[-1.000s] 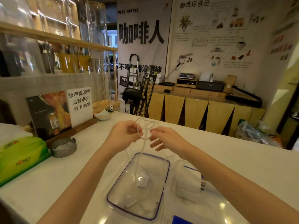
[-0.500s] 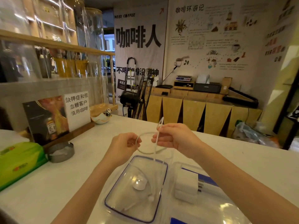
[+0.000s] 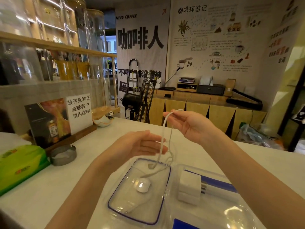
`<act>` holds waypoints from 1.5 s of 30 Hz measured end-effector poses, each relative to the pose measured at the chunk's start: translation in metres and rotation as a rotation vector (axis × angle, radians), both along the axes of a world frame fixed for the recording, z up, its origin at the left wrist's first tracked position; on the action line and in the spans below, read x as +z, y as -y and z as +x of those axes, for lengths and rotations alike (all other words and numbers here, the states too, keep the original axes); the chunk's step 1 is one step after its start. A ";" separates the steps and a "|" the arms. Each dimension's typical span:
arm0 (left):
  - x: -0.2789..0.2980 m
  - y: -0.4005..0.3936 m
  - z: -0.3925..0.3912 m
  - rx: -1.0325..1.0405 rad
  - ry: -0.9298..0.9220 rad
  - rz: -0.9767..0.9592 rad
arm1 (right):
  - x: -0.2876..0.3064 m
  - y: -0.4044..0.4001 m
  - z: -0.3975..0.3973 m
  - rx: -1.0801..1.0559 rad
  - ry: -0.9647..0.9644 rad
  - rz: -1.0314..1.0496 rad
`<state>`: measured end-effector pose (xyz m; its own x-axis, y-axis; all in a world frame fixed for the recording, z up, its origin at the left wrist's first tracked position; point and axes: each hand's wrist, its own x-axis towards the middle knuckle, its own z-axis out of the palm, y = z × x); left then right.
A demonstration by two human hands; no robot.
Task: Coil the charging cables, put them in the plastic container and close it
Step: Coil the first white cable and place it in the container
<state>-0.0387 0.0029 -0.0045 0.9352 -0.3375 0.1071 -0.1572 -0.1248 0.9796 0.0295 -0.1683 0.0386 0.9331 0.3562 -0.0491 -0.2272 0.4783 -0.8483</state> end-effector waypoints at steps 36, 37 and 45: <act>0.040 0.019 0.067 0.219 0.405 -0.144 | -0.020 0.001 -0.040 0.072 0.994 -1.082; 0.040 0.018 0.067 0.240 0.438 -0.015 | -0.015 0.002 -0.040 0.013 1.082 -1.120; 0.040 0.017 0.059 -0.268 0.125 -0.101 | 0.018 0.016 -0.012 -0.456 1.629 -1.068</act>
<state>0.0202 -0.0146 0.0356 0.7917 -0.5523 0.2611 -0.2914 0.0343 0.9560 0.0171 -0.1847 0.0563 0.3091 0.5310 0.7890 0.8782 -0.4777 -0.0225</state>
